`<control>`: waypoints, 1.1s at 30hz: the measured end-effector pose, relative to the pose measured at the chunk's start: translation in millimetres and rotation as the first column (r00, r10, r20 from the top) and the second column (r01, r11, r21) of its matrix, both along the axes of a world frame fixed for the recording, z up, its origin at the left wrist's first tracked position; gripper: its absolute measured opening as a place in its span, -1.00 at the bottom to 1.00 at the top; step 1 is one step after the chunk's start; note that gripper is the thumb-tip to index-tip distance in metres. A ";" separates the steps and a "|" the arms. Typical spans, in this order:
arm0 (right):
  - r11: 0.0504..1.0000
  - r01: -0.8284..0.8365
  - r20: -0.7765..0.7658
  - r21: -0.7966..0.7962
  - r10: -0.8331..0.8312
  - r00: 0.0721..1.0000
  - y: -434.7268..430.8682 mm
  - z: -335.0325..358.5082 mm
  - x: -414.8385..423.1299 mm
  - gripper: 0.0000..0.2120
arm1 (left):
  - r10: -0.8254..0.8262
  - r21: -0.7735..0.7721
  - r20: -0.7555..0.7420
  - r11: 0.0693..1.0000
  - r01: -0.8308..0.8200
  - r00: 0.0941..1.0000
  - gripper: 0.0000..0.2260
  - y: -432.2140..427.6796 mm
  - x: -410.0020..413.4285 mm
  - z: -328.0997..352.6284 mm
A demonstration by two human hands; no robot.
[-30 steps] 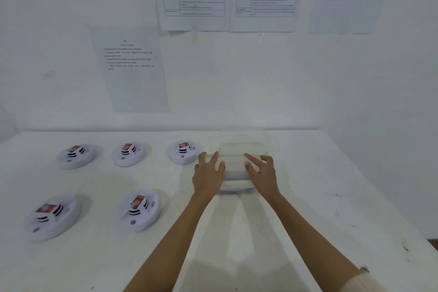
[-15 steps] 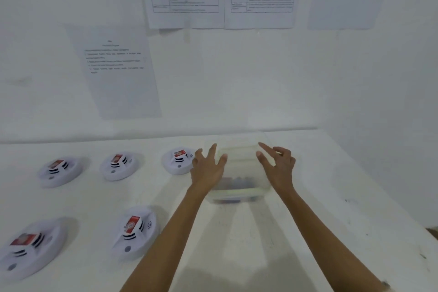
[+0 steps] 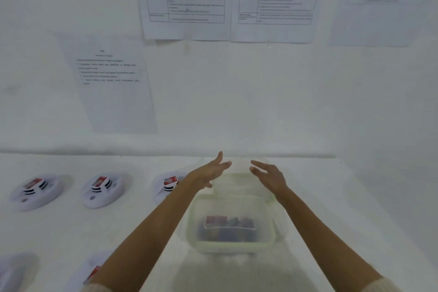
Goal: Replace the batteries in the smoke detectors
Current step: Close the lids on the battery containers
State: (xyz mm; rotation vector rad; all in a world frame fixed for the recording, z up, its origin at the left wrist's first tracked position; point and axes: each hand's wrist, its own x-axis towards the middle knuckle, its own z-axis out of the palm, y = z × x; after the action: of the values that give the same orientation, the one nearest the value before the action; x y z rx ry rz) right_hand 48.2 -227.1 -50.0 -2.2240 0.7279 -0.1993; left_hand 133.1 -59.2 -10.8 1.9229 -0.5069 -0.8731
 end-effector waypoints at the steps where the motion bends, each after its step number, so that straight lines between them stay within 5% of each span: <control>1: 1.000 0.006 0.006 -0.007 -0.006 1.000 -1.2 -2.9 5.8 -0.66 | 0.015 -0.001 0.009 1.000 -0.015 1.000 -0.41 -2.6 3.3 -1.2; 9: 0.996 0.041 0.235 0.082 -0.060 0.970 -7.2 -13.5 30.1 -0.61 | 0.085 -0.038 0.072 0.996 -0.082 0.994 -0.44 -14.6 28.1 -12.4; 16: 0.882 0.032 0.408 0.470 -0.249 0.878 -15.8 -6.9 31.8 -0.46 | 0.262 -0.189 0.107 0.952 -0.239 0.959 -0.48 -15.5 45.6 -26.1; 23: 0.882 -0.060 0.542 0.467 -0.232 0.808 -45.6 27.5 9.7 -0.63 | 0.265 0.042 0.151 0.961 -0.274 0.952 -0.35 -24.2 34.5 -37.5; 29: 0.799 0.088 0.482 0.595 -0.442 0.756 -86.6 22.7 -35.9 -0.61 | 0.043 0.505 0.334 0.835 -0.217 0.942 -0.39 -23.4 33.0 -37.0; 33: 0.778 0.151 0.429 0.610 -0.484 0.762 -92.7 9.2 -56.6 -0.61 | -0.003 0.462 0.417 0.862 -0.209 0.909 -0.55 -25.5 38.2 -40.2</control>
State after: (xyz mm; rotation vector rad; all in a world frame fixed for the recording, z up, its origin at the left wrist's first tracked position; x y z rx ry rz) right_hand -8.4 -319.7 -40.8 -1.3549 0.7207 -0.7149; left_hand 171.3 -84.7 -51.0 2.6145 -0.4339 -0.5579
